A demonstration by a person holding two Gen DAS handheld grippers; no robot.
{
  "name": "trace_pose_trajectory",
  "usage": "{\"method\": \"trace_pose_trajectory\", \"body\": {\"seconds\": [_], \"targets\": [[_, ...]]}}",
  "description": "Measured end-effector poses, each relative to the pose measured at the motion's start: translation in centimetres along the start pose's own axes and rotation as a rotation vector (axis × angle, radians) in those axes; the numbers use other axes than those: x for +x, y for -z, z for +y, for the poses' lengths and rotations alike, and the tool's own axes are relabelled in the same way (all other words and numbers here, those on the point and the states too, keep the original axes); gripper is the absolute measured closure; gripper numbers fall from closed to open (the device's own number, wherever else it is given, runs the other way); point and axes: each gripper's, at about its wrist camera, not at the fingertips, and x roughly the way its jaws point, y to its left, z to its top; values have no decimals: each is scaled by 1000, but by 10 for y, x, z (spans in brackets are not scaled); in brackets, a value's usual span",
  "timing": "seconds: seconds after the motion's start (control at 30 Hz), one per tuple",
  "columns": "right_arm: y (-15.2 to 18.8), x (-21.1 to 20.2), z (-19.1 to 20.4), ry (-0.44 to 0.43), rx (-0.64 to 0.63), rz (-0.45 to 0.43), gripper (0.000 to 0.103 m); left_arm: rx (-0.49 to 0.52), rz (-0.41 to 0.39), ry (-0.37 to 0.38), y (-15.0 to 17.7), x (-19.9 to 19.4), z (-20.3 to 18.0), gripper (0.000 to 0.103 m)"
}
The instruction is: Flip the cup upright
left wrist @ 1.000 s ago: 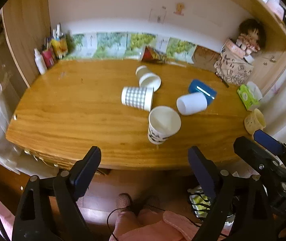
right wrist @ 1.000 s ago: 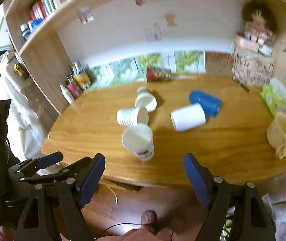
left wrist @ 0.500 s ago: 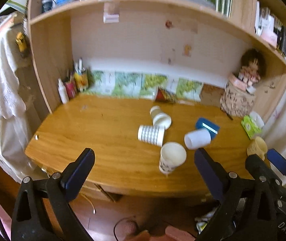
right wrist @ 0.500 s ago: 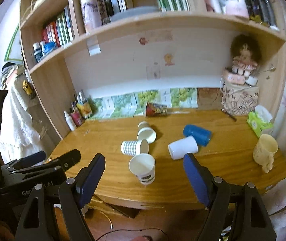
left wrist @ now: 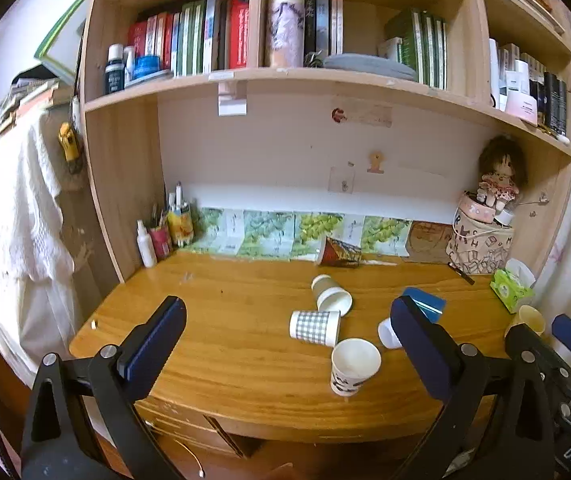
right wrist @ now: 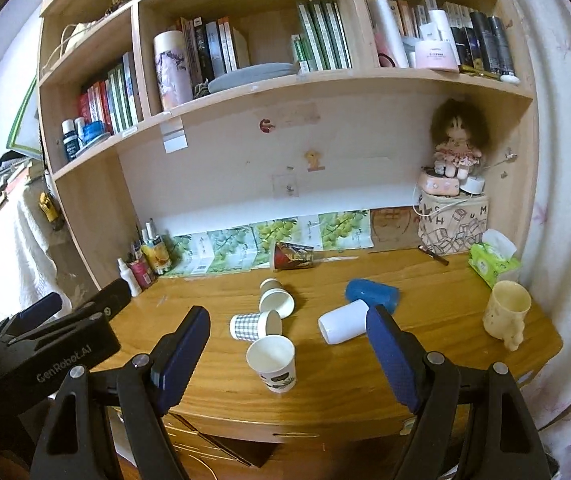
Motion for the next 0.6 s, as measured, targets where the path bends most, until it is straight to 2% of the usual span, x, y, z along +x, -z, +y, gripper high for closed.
{"method": "trace_pose_trajectory", "body": {"seconds": [0.07,0.2,0.27,0.33,0.6], "targets": [[-1,-1,3,-4,-13,-16,16,12,-22,-15,-3,-1,0,1],[-4,2,9,-19,-36,-32,15,27,-57,-26,-6,-2,-1,1],[-5,2,11,-18,-43,-45,5,32,-74,-22,-7,-2,-1,1],[-6,2,12,-14,-48,-64,2,39,-88,-19,-9,-2,-1,1],[-10,4,10,6,-41,-97,1,62,-132,-3,-12,-3,-4,1]]}}
